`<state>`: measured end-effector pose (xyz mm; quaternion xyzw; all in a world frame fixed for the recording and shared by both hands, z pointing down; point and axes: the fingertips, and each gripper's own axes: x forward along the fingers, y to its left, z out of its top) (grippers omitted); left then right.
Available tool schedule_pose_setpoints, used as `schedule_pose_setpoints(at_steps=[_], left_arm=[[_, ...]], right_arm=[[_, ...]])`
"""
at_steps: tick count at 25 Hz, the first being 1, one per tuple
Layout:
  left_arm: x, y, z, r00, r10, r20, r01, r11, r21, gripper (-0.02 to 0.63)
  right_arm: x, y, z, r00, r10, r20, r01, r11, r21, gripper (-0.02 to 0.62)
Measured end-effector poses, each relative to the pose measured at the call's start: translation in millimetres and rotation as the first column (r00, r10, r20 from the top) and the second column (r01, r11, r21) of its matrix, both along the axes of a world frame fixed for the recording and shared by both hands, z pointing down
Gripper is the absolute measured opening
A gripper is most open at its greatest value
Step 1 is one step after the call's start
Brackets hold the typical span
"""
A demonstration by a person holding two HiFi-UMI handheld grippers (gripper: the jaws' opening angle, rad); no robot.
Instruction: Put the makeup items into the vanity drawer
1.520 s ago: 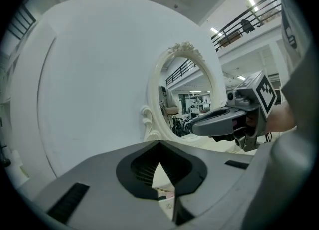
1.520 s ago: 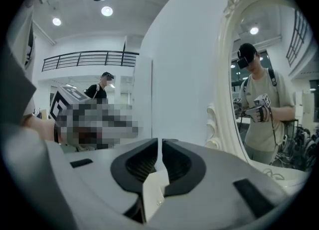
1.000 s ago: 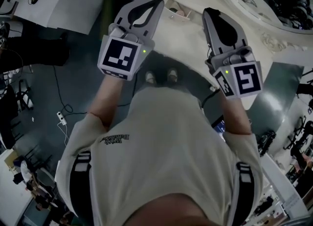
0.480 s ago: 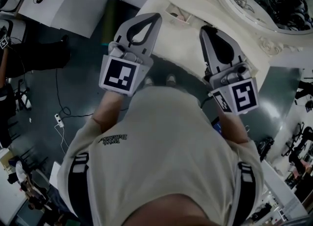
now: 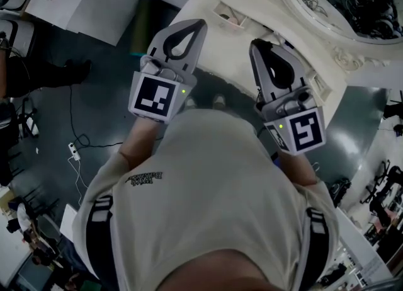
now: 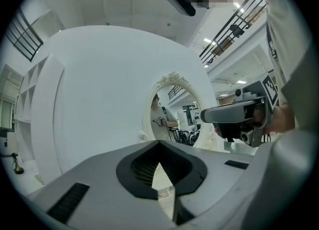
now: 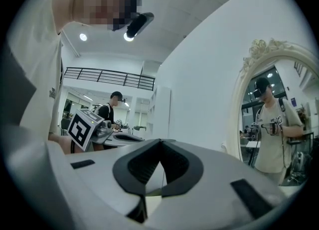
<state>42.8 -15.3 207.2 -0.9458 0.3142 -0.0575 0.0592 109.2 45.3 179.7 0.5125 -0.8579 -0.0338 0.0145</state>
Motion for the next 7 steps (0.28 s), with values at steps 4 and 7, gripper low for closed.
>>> schedule_pose_setpoints(at_steps=[4,7], left_arm=[[-1.7,7.3,1.5,1.0,-0.006,0.0,0.006,1.0,-0.004,0.014],[-4.2,13.8,2.2,1.0,-0.013,-0.001,0.013,1.0,-0.013,0.014]], right_arm=[[-2.9,6.8,0.6,1.0,-0.01,0.007,0.01,1.0,-0.002,-0.003],[-6.2,13.0,2.5,1.0,-0.019,0.01,0.019,1.0,-0.013,-0.003]])
